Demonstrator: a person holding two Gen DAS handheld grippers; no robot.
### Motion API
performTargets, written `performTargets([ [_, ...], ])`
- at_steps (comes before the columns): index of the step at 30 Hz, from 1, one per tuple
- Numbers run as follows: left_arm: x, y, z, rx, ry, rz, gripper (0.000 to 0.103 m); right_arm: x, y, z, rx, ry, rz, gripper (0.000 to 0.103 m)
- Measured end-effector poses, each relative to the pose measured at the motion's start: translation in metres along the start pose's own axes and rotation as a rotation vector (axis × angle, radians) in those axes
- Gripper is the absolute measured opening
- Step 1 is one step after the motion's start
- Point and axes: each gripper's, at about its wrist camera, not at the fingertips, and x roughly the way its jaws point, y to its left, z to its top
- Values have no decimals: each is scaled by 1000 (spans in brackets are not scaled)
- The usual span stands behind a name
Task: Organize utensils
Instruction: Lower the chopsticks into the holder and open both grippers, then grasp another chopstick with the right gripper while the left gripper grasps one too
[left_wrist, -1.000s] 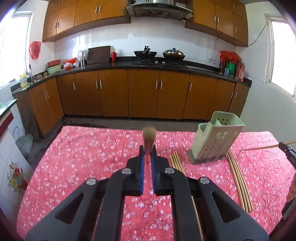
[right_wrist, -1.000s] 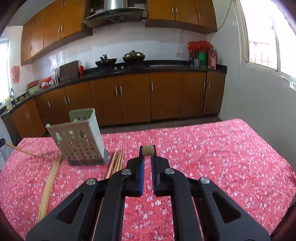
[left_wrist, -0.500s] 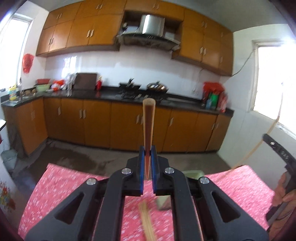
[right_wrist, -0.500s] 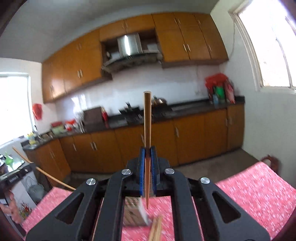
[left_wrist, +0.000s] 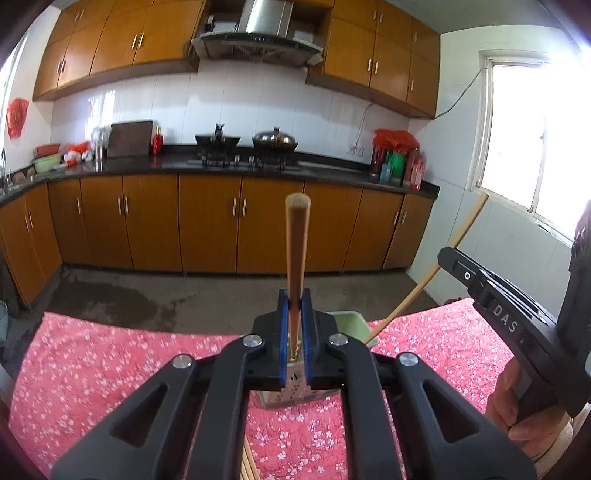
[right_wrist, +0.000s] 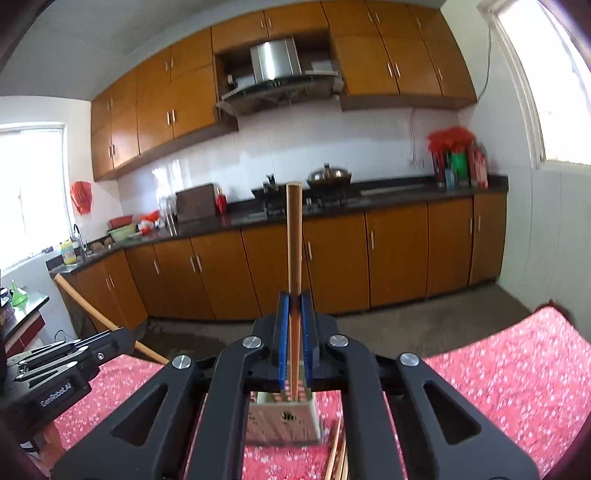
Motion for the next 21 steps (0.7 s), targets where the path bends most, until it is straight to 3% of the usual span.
performTargets([
  [6, 4, 12, -7, -40, 7, 8, 10, -2, -4, -3, 6, 25, 7, 9],
  [10, -10, 19, -6, -57, -25, 13, 20, -12, -5, 4, 6, 1, -4, 24],
  [15, -36, 29, -2, -80, -80, 25, 25, -36, -21, 8, 42, -28, -45, 26],
  [18, -58, 41, -9, -114, -108, 50, 28, -43, -40, -2, 81, 17, -83, 26],
  [21, -67, 61, -31, -157, -71, 100, 28, -37, -56, -26, 91, 119, -121, 26],
])
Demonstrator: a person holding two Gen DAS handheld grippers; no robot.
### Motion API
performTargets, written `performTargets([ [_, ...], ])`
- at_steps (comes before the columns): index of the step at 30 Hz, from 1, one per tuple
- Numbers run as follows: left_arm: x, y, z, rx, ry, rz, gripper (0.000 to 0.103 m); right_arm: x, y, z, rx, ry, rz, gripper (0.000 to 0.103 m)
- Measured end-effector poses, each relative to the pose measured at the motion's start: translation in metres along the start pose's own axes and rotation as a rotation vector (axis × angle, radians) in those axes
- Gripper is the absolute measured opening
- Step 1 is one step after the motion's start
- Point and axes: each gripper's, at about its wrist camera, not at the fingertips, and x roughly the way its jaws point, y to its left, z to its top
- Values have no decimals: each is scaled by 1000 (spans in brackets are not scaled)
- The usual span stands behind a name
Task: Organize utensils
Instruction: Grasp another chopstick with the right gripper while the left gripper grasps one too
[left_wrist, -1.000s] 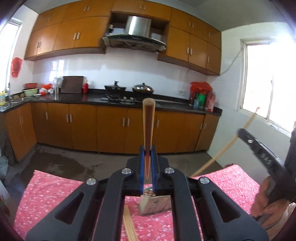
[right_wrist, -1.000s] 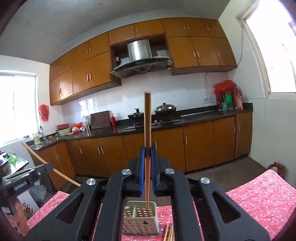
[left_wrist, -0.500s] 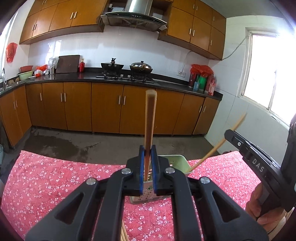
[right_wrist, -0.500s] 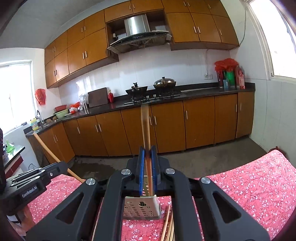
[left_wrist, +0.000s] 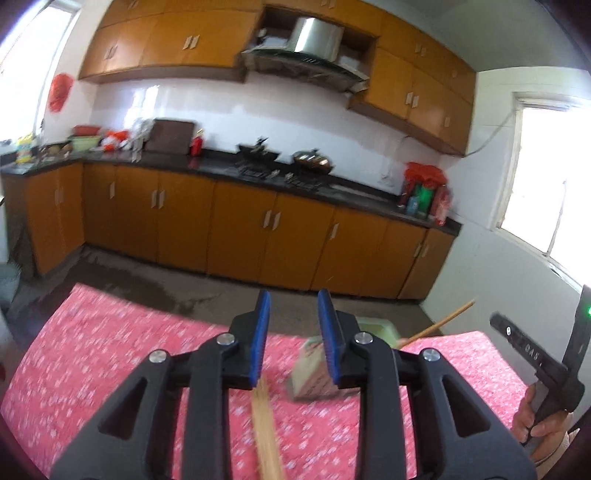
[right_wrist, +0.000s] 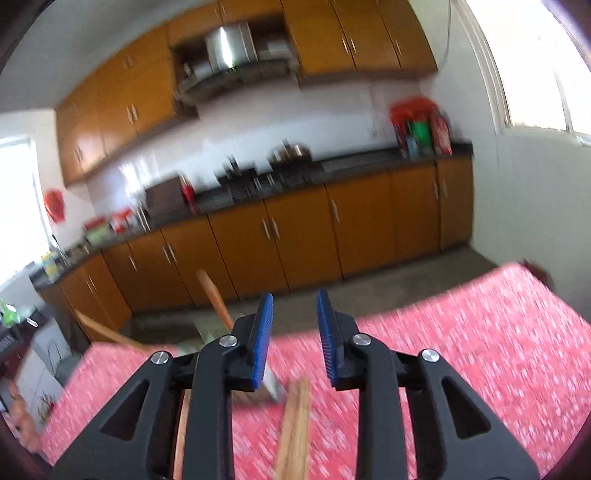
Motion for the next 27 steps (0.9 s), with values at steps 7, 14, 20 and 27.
performTargets([
  [7, 34, 48, -74, -37, 249, 103, 28, 55, -17, -100, -33, 382, 26, 20],
  [14, 54, 54, -129, -26, 390, 87, 28, 69, 3, -155, -84, 521, 52, 18],
  [20, 56, 40, -150, 7, 438, 56, 28, 74, 4, -166, -121, 533, 29, 12],
  [27, 61, 30, -171, 27, 499, 23, 23, 81, -10, -165, -100, 485, -119, 8],
])
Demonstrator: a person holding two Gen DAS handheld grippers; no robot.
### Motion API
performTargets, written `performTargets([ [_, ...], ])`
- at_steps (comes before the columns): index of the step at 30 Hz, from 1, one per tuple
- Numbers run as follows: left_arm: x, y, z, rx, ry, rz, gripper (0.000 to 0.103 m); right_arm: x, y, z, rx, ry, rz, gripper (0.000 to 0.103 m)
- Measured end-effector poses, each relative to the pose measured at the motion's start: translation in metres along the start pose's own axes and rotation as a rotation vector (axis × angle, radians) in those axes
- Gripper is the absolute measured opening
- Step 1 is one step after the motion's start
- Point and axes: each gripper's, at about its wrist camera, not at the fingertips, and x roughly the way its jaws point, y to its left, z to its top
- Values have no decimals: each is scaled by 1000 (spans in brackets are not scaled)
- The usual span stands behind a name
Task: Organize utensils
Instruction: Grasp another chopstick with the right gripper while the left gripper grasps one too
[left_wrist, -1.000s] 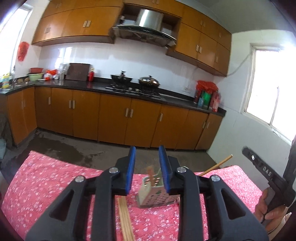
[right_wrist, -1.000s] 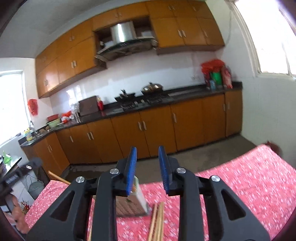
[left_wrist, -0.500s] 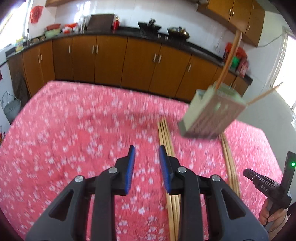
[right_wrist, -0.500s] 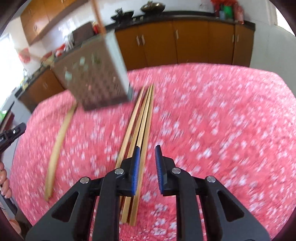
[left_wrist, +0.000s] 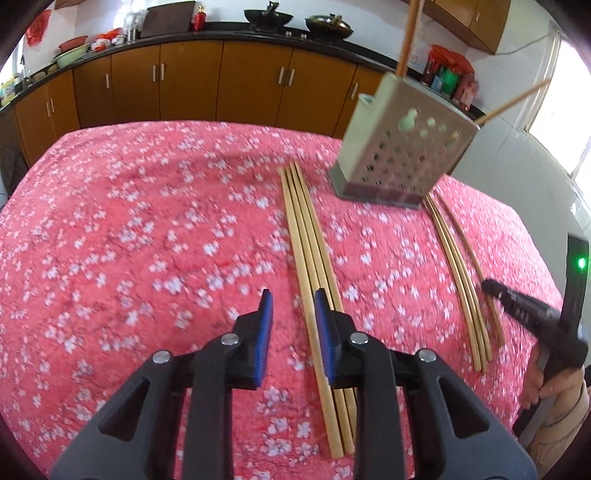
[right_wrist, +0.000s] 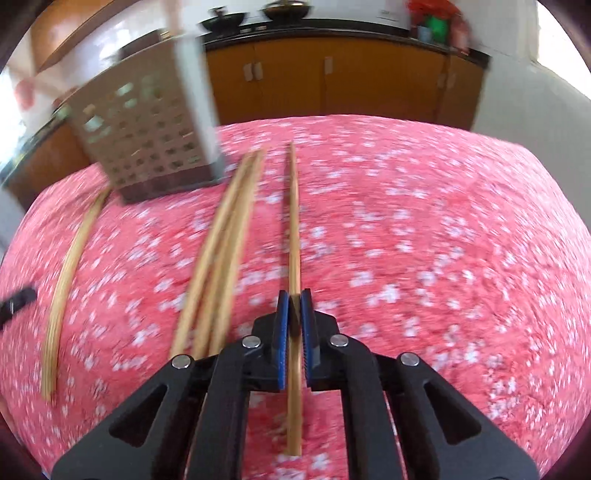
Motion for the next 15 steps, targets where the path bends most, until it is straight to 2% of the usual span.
performTargets([
  [7, 12, -10, -11, 39, 45, 4, 17, -3, -10, 0, 1, -6, -5, 8],
  [15, 16, -14, -14, 65, 53, 67, 16, -6, -8, -4, -57, -19, -40, 8],
])
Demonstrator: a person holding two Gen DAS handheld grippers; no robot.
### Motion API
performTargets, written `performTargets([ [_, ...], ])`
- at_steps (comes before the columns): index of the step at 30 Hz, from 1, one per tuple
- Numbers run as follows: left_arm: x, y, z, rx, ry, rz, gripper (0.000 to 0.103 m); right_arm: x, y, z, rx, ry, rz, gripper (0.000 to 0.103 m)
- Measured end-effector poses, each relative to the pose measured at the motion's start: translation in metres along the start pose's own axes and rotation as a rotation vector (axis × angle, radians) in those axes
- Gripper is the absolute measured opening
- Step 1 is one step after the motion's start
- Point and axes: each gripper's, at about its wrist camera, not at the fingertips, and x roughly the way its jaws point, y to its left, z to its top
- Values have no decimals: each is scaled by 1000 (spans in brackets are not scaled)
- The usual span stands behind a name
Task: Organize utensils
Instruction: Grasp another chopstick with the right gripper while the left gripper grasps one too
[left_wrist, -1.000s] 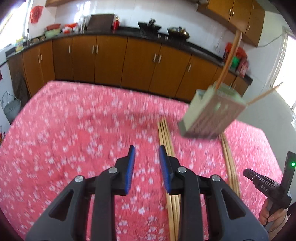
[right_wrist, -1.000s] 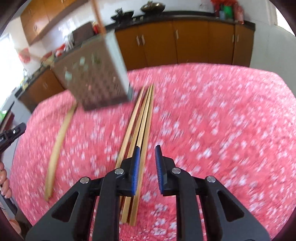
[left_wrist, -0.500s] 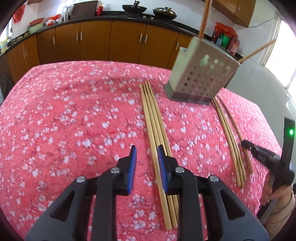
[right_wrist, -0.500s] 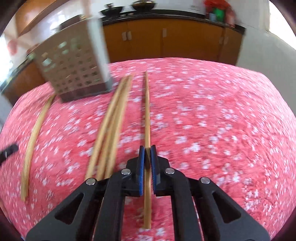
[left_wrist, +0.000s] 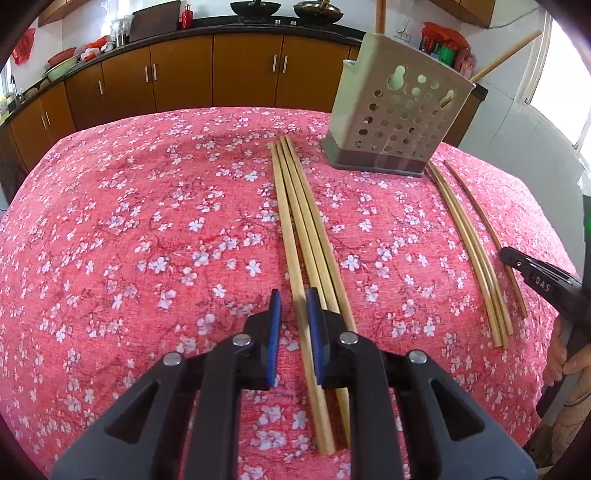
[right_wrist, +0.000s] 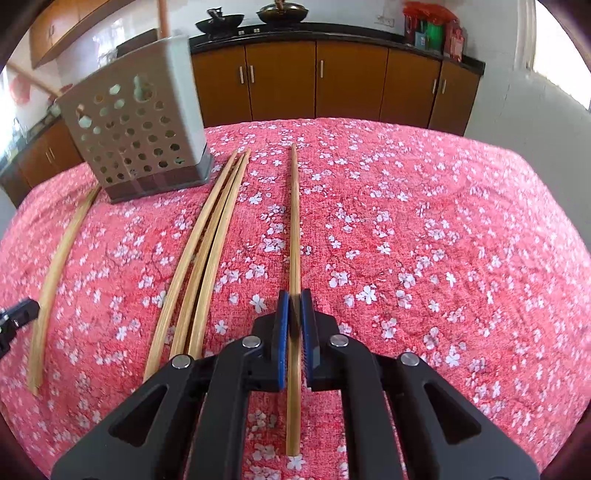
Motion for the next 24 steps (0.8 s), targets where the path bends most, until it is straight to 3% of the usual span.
performTargets([
  [7, 6, 2, 8, 8, -8, 38, 9, -2, 5, -4, -20, -14, 23, 8],
  [17, 22, 54, 39, -49, -62, 106, 11, 12, -19, 11, 63, -35, -13, 8],
  [24, 21, 64, 40, -75, -71, 80, 11, 14, -22, 15, 73, -35, 1, 8],
])
